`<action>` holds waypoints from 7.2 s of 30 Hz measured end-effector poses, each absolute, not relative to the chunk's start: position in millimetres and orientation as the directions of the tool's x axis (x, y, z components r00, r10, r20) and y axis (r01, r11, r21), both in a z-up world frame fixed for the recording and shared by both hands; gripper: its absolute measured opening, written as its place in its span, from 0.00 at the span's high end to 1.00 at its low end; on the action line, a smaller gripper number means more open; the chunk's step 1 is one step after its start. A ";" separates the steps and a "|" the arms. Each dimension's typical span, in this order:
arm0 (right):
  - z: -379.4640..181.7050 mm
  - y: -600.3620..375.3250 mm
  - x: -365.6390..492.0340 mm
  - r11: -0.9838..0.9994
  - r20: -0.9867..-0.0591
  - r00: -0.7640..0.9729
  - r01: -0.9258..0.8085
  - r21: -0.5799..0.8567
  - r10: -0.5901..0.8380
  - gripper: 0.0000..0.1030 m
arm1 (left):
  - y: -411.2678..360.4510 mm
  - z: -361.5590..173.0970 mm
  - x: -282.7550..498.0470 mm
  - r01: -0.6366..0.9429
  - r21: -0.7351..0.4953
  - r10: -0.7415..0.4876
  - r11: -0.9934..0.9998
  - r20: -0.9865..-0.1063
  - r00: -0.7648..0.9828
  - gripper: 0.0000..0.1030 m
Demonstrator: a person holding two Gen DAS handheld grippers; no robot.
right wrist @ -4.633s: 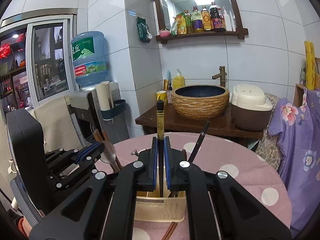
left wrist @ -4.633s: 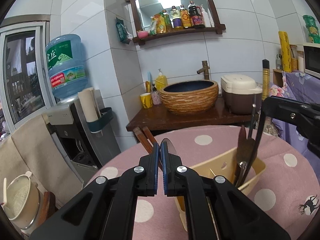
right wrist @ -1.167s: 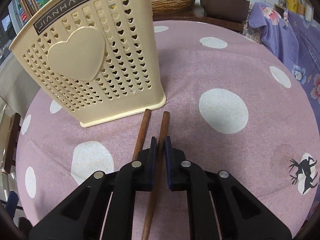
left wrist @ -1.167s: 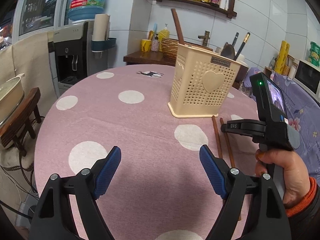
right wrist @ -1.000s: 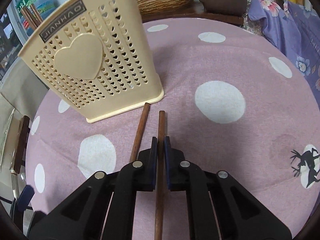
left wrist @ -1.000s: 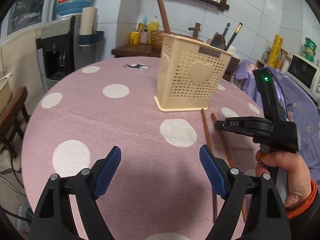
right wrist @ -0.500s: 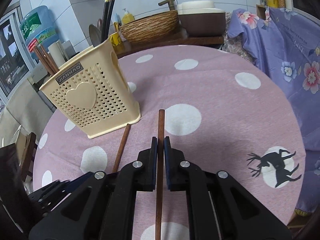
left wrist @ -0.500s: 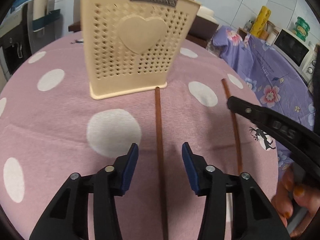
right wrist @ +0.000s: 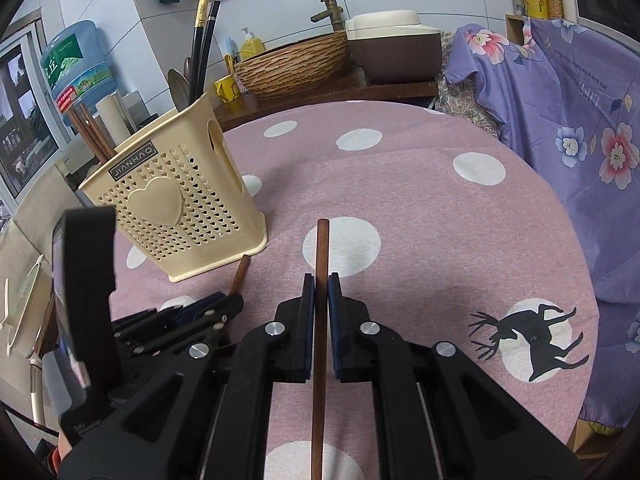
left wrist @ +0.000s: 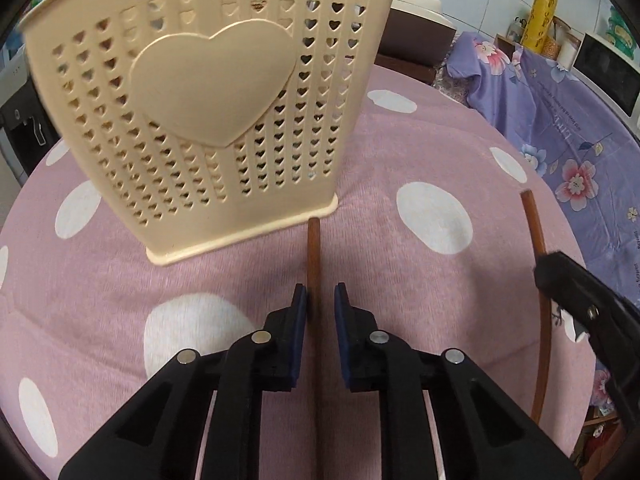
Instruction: Organize utensils
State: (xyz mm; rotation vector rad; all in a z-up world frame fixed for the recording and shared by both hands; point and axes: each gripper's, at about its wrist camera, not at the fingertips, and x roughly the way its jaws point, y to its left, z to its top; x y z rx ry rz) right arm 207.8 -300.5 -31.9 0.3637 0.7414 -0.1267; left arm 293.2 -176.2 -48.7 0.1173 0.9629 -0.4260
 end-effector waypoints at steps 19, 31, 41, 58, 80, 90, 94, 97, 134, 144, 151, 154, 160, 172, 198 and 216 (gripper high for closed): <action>-12.4 -298.2 191.6 0.936 -0.614 0.785 0.146 0.321 0.088 0.93 | -164.7 -25.7 282.8 0.385 -0.130 -0.340 0.914 -0.763 0.550 0.92; 39.2 -273.9 170.2 0.936 -0.511 0.830 -0.040 0.348 0.225 0.93 | -89.8 50.7 223.0 0.389 -0.235 -0.449 0.891 -0.585 0.675 0.92; 66.3 -249.4 156.4 0.936 -0.474 0.828 -0.160 0.313 0.300 0.93 | -64.4 86.8 188.8 0.442 -0.222 -0.492 0.869 -0.478 0.727 0.92; 98.5 -232.6 161.8 0.938 -0.452 0.832 -0.216 0.270 0.322 0.93 | -49.1 113.5 189.4 0.456 -0.216 -0.504 0.864 -0.415 0.758 0.92; 249.9 -243.5 228.9 0.971 -0.245 0.950 -0.149 0.188 0.193 0.93 | -55.3 252.2 263.5 0.388 -0.189 -0.426 0.902 -0.243 0.871 0.92; 198.3 -236.3 284.3 0.985 -0.250 0.961 -0.079 0.156 0.117 0.93 | -78.6 200.6 305.5 0.289 -0.154 -0.321 0.945 -0.262 0.910 0.92; 164.5 -232.7 294.0 0.985 -0.296 0.948 -0.078 0.155 0.122 0.93 | -80.6 171.3 311.5 0.283 -0.159 -0.319 0.946 -0.306 0.897 0.92; 146.3 -226.7 295.0 0.987 -0.316 0.941 -0.082 0.141 0.123 0.93 | -79.8 150.2 314.5 0.280 -0.174 -0.325 0.944 -0.343 0.881 0.92; 103.5 -227.5 205.0 0.999 -0.246 0.969 -0.024 0.030 0.031 0.19 | -30.8 102.1 221.0 0.274 -0.160 -0.307 0.948 -0.241 0.921 0.12; 36.5 -207.9 114.5 0.998 -0.249 0.967 -0.061 -0.023 0.054 0.06 | -21.7 65.7 144.0 0.257 -0.003 -0.254 0.966 -0.171 0.952 0.05; -10.1 -198.3 67.1 0.999 -0.285 0.959 -0.008 -0.042 -0.005 0.06 | -7.8 42.2 96.9 0.203 -0.046 -0.208 0.978 -0.160 0.965 0.05; -25.3 -192.8 43.8 0.998 -0.285 0.958 0.008 -0.065 -0.026 0.06 | -7.1 26.7 73.3 0.191 -0.026 -0.192 0.981 -0.171 0.966 0.05; -42.9 -187.4 -0.3 0.996 -0.289 0.956 0.015 -0.088 -0.040 0.06 | 3.4 2.2 39.1 0.178 -0.079 -0.191 0.981 -0.218 0.957 0.05; -43.1 -176.6 -43.0 0.998 -0.250 0.968 0.009 -0.056 -0.022 0.06 | 11.3 -6.3 10.1 0.149 -0.132 -0.174 0.980 -0.207 0.963 0.05; -39.4 -173.8 -48.8 0.999 -0.237 0.971 -0.017 -0.048 0.005 0.06 | 9.0 -7.3 2.3 0.152 -0.144 -0.180 0.978 -0.210 0.961 0.05; -39.3 -175.1 -49.3 0.999 -0.237 0.971 -0.015 -0.046 0.004 0.06 | 10.7 -8.5 2.2 0.155 -0.150 -0.186 0.976 -0.221 0.957 0.05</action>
